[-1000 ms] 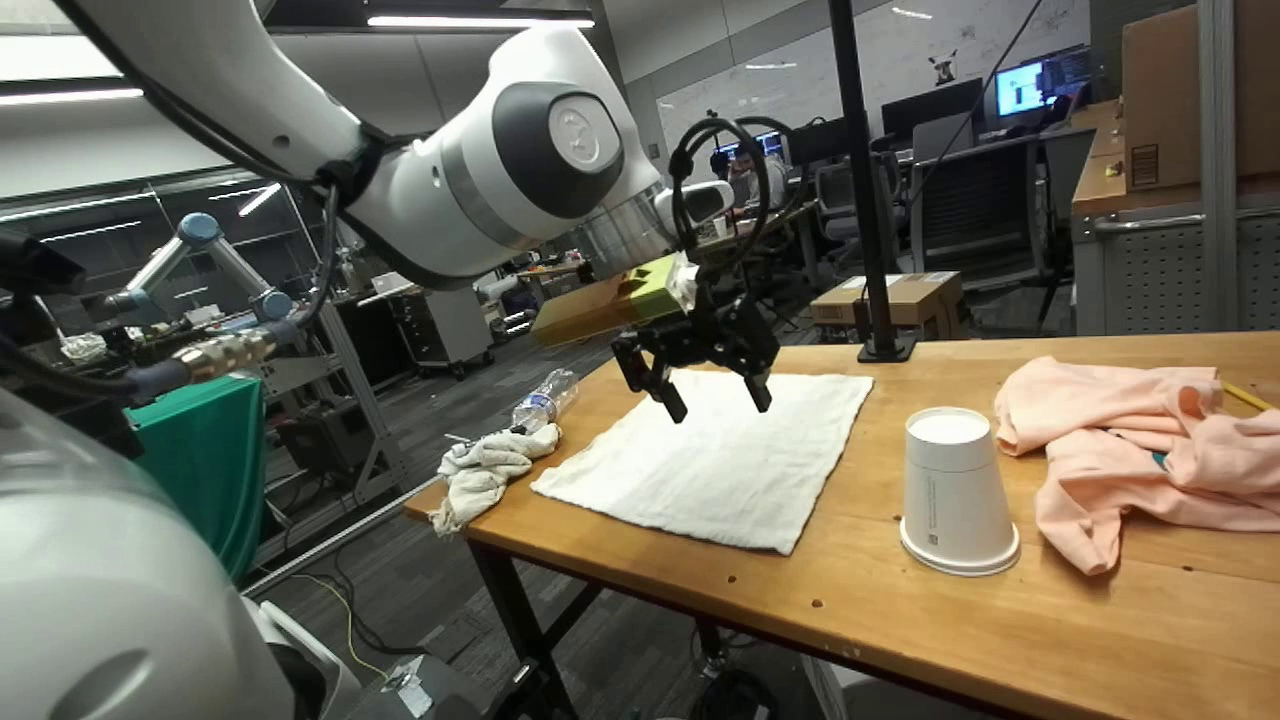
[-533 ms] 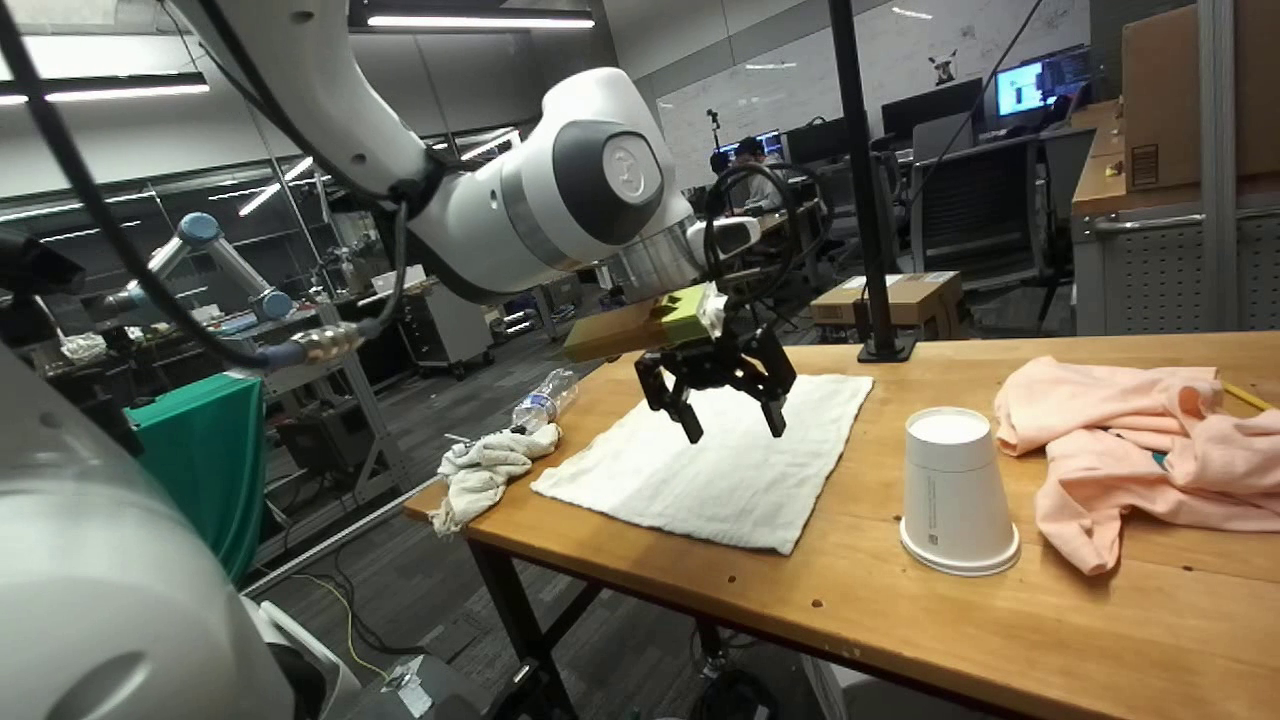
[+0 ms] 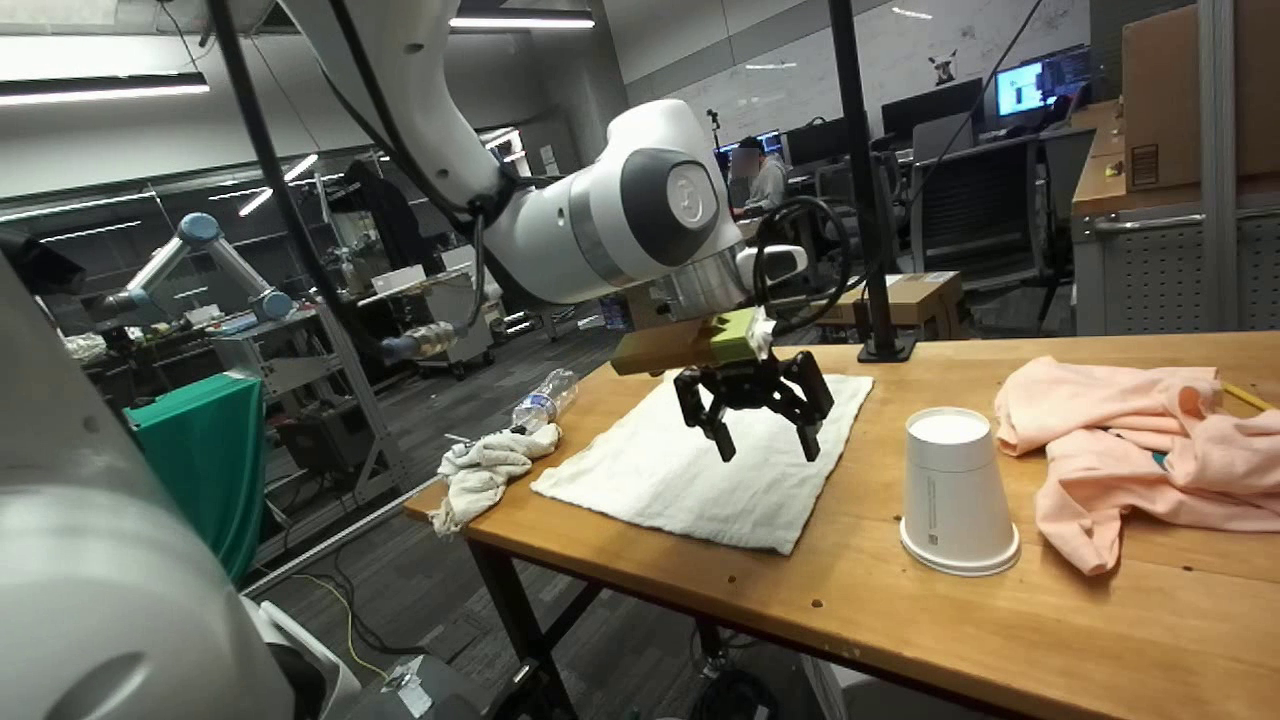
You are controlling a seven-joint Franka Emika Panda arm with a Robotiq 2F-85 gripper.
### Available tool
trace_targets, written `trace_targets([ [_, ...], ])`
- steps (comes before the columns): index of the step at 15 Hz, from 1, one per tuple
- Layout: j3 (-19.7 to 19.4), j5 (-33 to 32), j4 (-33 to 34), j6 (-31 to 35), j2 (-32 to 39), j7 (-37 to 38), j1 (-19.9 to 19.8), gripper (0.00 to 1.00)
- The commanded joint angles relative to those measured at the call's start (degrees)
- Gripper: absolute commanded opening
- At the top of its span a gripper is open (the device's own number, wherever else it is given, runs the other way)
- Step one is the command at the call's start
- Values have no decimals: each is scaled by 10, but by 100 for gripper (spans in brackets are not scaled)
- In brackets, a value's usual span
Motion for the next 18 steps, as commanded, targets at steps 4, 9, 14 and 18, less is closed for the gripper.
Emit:
trace_targets([
  [4, -29, 45, 43, -3, 50, -43, -15, 100],
  [9, -39, 108, 42, -13, 70, -76, -26, 100],
  [14, -39, 107, 29, -31, 58, -52, -25, 100],
  [18, -33, 90, 26, -39, 58, -27, -15, 100],
])
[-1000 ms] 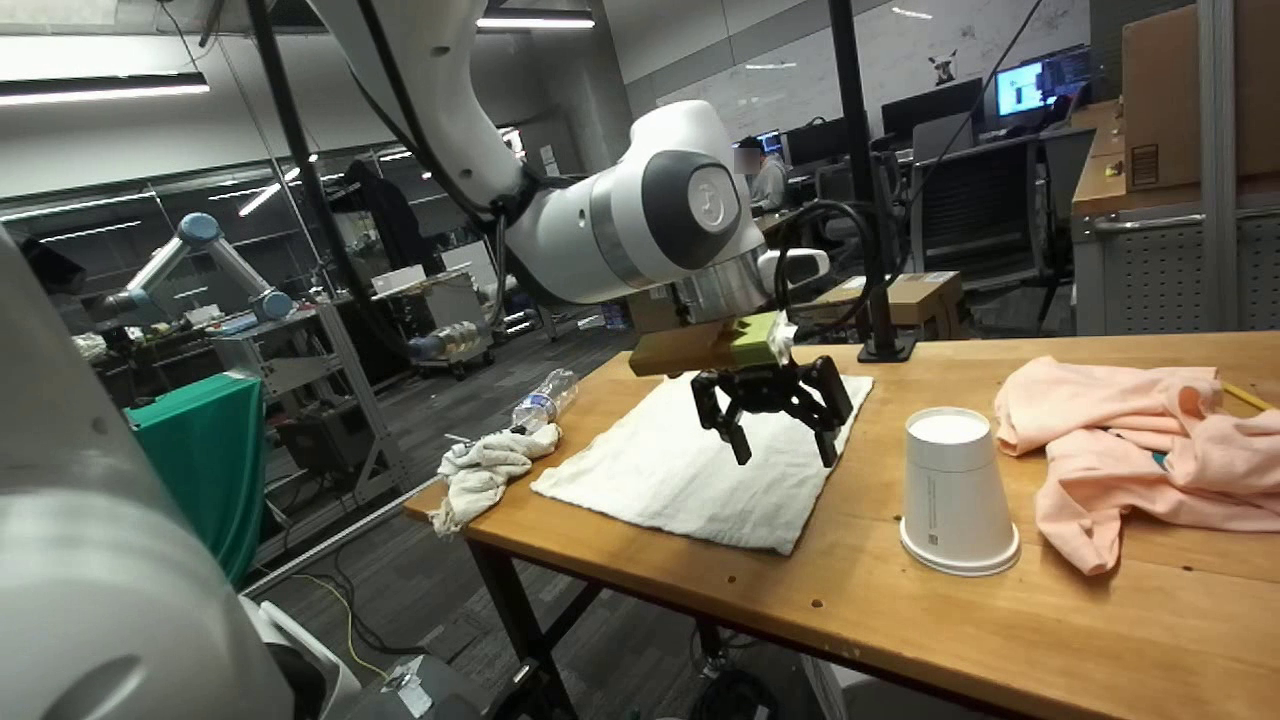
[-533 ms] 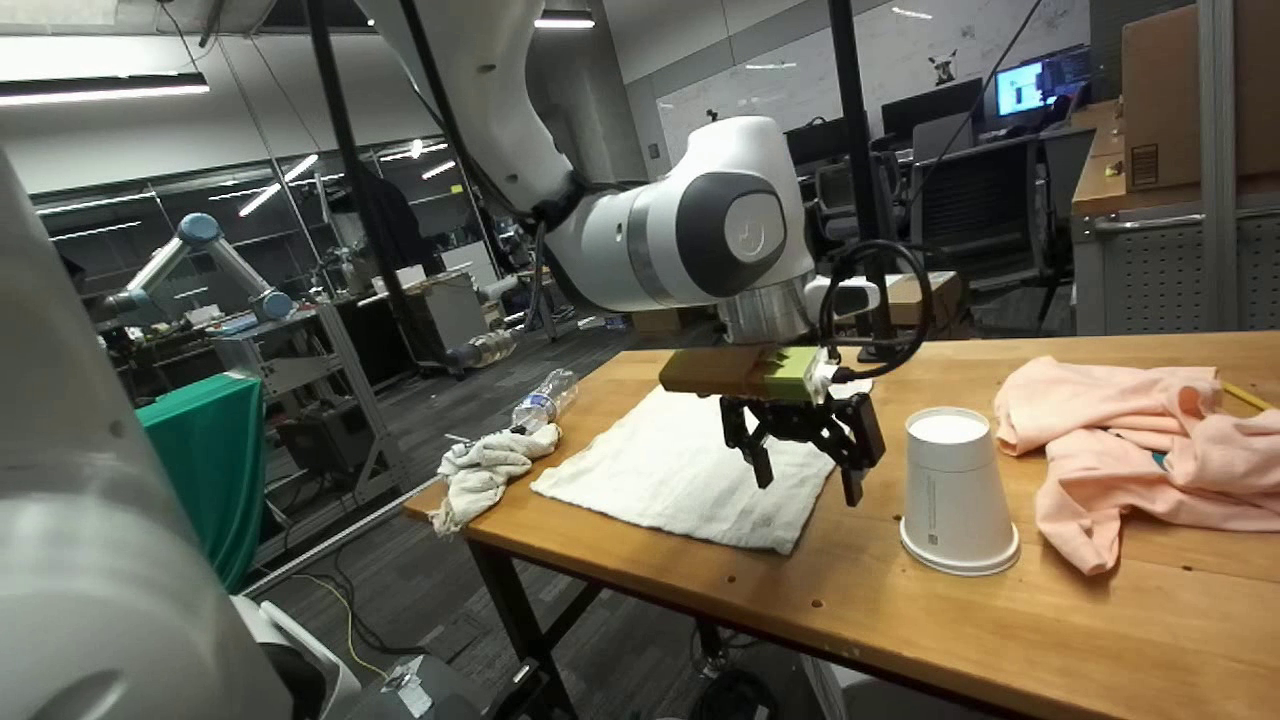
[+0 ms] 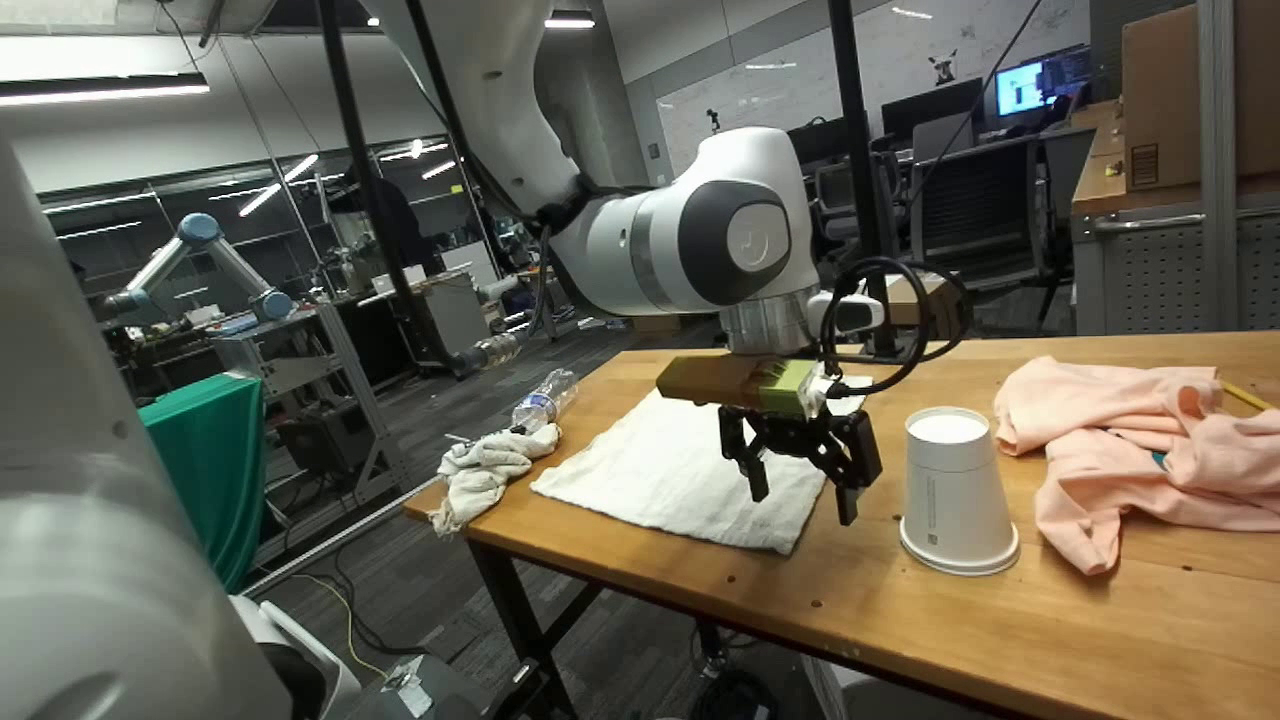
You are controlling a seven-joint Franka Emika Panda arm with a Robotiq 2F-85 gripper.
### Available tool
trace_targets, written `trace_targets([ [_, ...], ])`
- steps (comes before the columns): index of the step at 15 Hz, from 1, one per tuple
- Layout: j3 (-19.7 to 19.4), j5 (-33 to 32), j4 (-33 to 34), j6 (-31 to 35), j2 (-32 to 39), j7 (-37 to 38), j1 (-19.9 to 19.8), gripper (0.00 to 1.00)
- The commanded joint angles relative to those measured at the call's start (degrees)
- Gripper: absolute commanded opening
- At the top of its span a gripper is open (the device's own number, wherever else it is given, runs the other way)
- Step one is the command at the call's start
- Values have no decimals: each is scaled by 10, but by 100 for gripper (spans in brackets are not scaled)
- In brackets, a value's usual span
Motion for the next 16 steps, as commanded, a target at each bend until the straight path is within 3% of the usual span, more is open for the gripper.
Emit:
trace_targets([
  [1, 7, -13, 1, -19, -6, 31, 13, 100],
  [7, 19, -19, 20, -43, 27, 59, 33, 100],
  [14, 2, -8, 38, -34, 64, 47, 19, 100],
  [15, -1, -7, 38, -34, 68, 46, 16, 98],
  [16, -3, -7, 39, -35, 71, 46, 14, 87],
])
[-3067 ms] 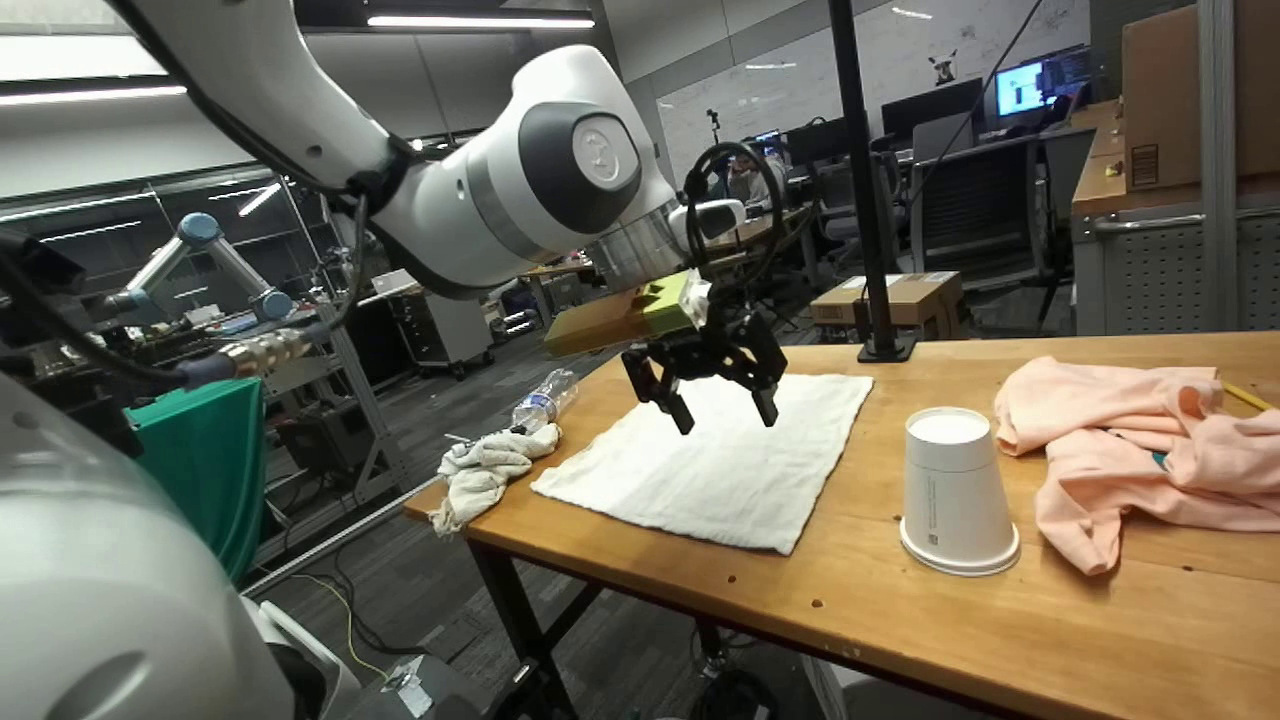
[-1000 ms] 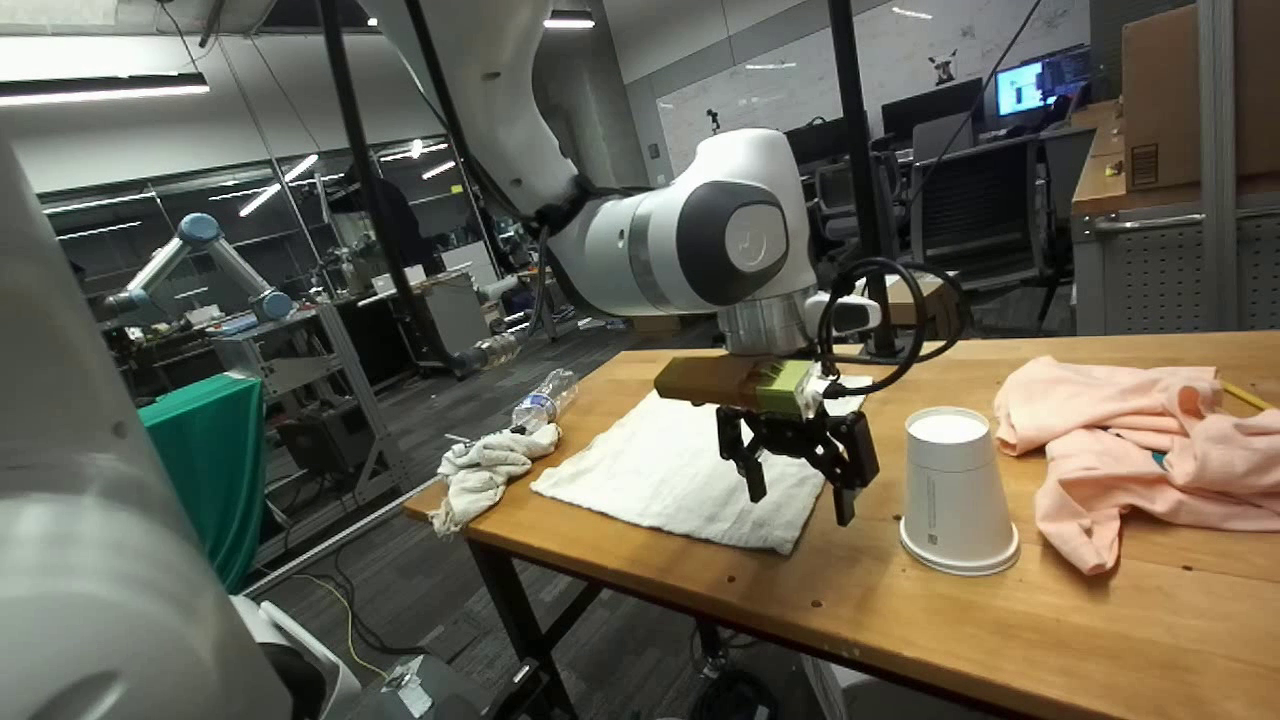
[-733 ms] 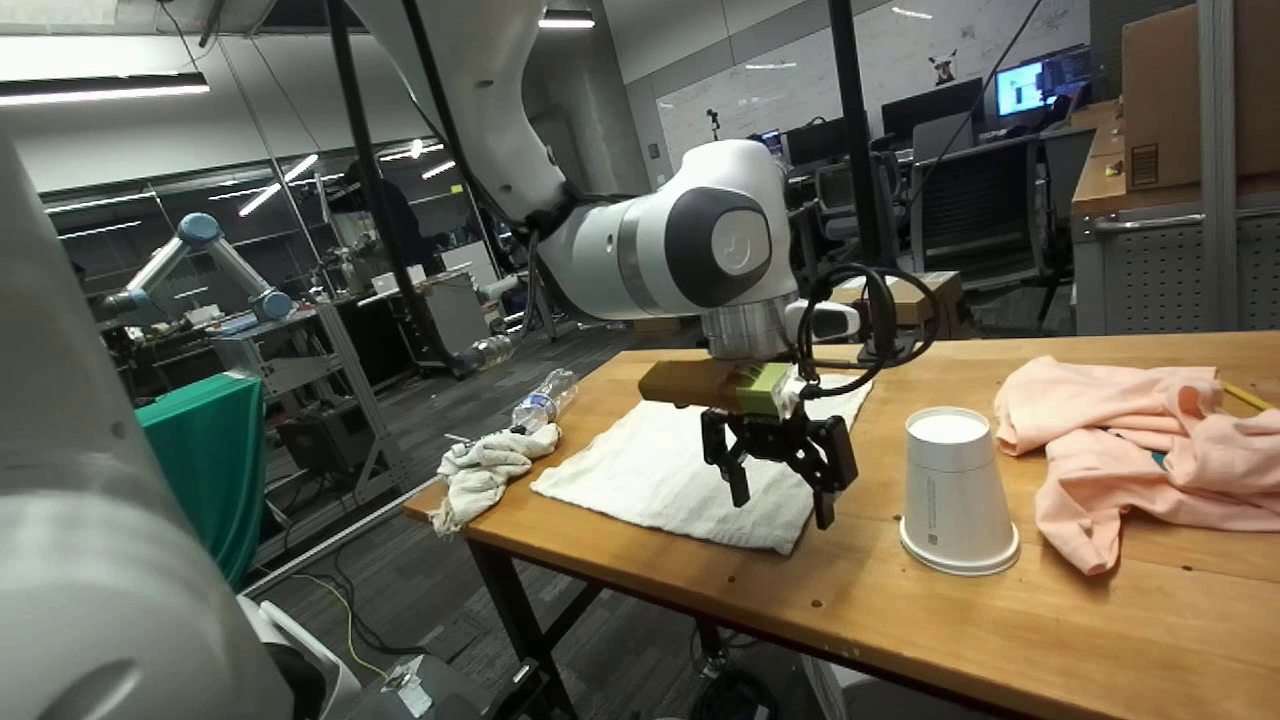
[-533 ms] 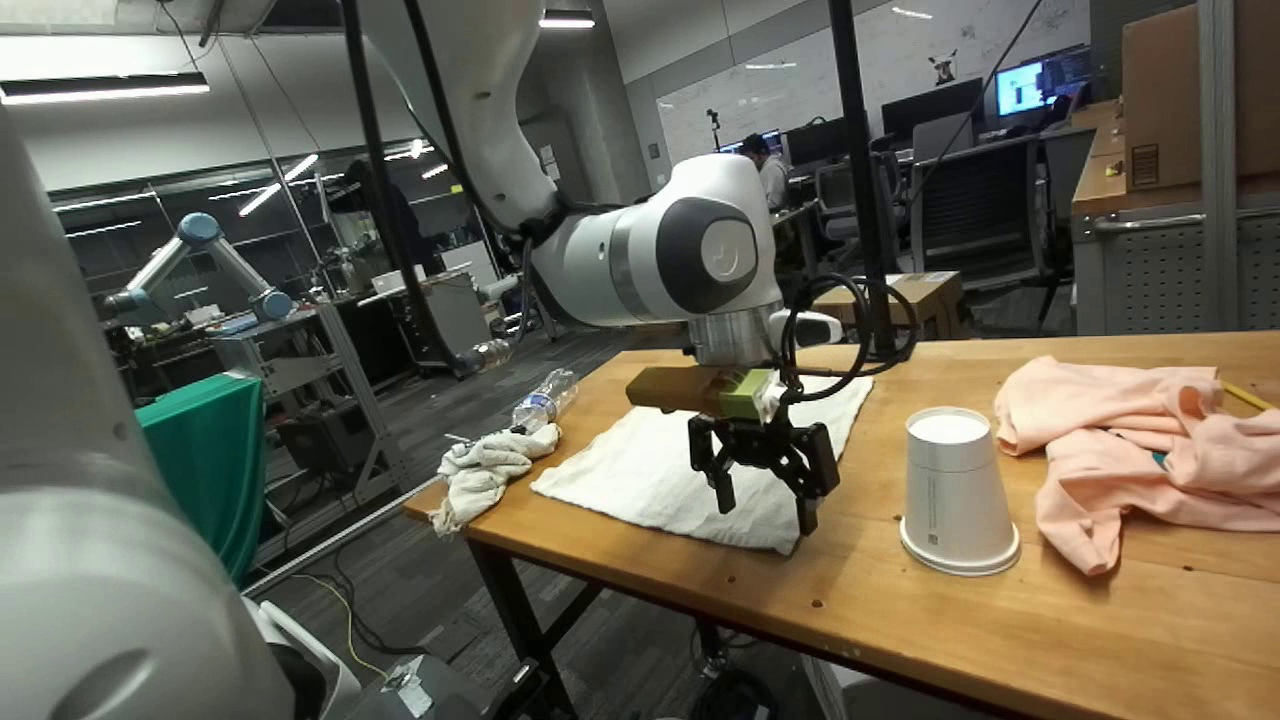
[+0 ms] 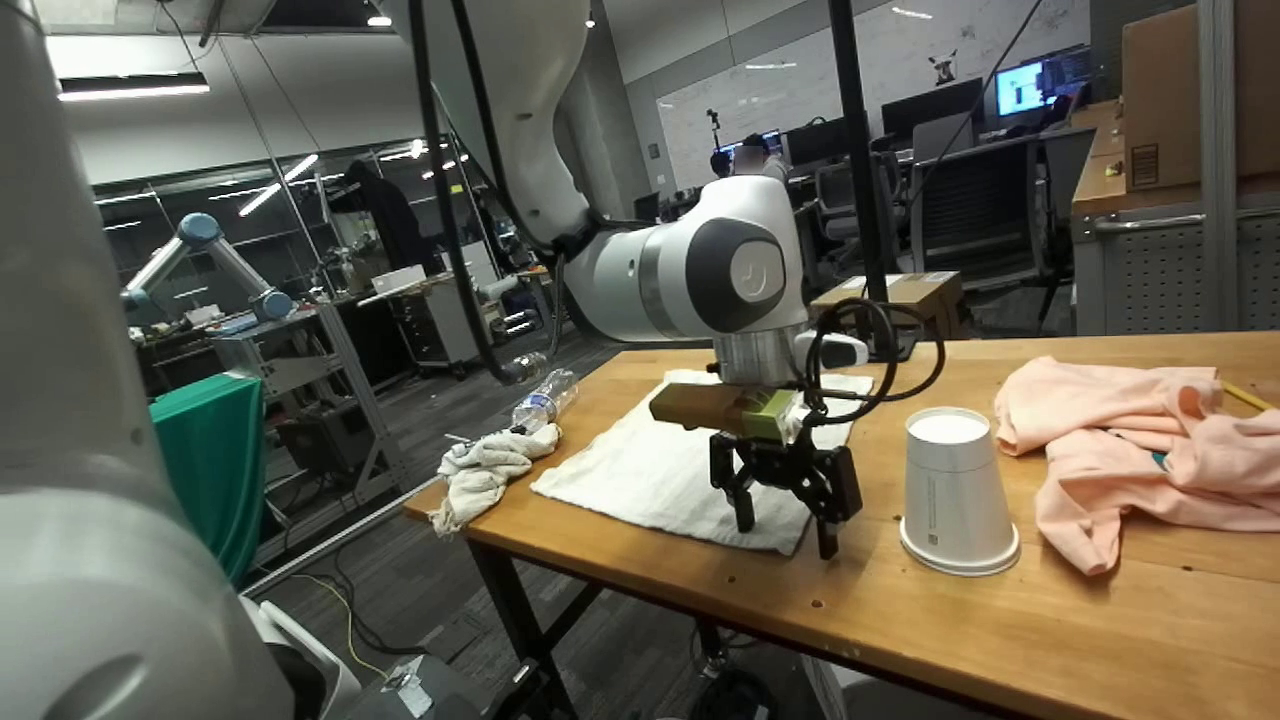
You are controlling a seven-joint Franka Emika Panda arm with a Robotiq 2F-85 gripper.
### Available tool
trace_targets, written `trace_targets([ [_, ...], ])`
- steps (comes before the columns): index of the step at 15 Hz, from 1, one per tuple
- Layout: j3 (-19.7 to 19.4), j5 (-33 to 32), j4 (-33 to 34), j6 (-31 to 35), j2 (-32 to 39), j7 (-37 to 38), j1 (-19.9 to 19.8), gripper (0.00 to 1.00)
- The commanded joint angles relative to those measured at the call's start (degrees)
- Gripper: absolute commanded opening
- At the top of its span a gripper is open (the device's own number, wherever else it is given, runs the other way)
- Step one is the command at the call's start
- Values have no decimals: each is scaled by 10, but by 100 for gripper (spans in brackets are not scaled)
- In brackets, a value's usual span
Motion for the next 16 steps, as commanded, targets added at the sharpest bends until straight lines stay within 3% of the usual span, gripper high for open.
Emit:
trace_targets([
  [1, -8, 1, 16, -9, 12, -2, -9, 74],
  [3, -9, -1, 18, -12, 12, -2, -9, 63],
  [10, -10, -31, 31, -35, 3, 10, 0, 8],
  [12, -12, -58, 37, -43, 5, 18, 5, 1],
  [16, -9, -107, 57, -81, 10, 30, 17, 6],
])
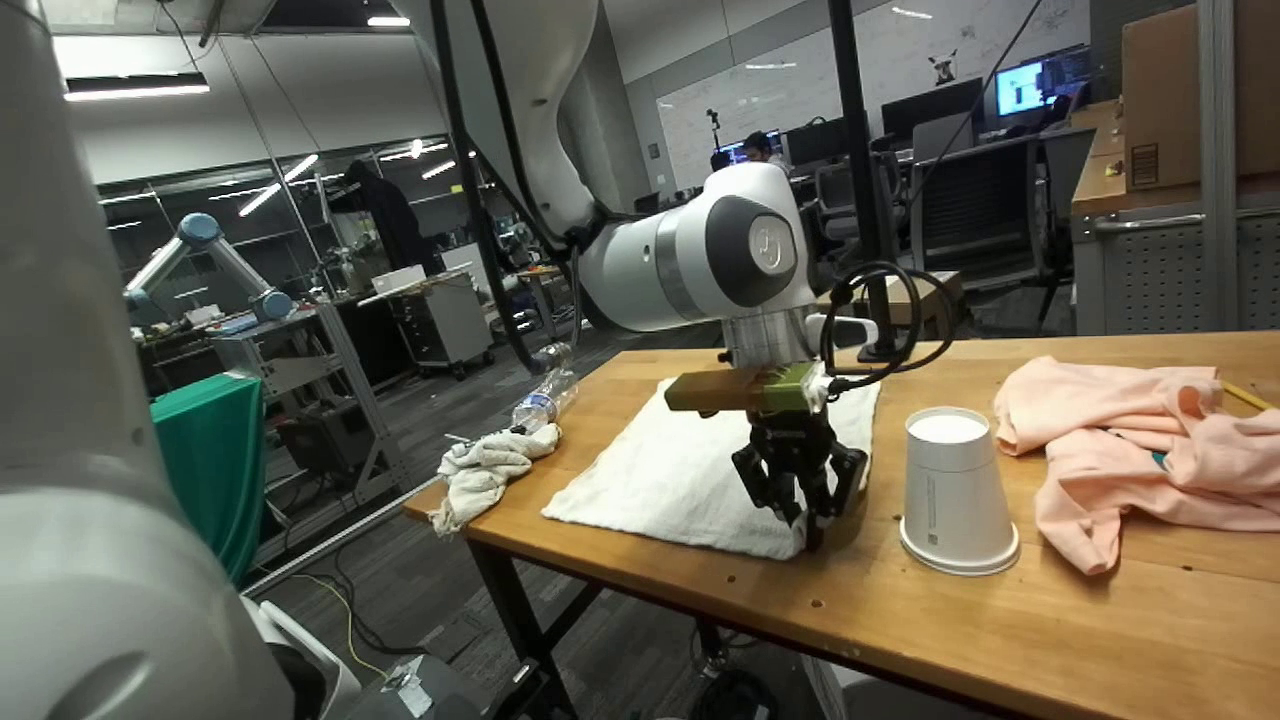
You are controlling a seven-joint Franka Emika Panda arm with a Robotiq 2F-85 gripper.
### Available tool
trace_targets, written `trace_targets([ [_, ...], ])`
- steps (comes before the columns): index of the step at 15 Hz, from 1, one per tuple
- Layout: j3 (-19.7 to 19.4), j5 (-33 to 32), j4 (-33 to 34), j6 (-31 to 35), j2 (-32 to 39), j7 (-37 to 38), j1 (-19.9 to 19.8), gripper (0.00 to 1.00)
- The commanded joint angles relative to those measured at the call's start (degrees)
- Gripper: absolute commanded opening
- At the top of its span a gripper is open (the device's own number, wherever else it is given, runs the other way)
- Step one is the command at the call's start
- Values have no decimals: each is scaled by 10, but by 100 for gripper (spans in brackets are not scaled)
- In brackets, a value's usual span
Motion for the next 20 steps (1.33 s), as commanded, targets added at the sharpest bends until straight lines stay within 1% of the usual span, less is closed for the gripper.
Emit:
trace_targets([
  [1, 3, -47, 33, -49, 7, 26, 18, 6],
  [4, 14, -69, 61, -88, 13, 42, 35, 6],
  [8, 39, -70, 118, -143, 30, 60, 63, 6],
  [14, 76, -39, 226, -209, 72, 72, 97, 6],
  [20, 92, 7, 351, -266, 114, 91, 118, 6],
])
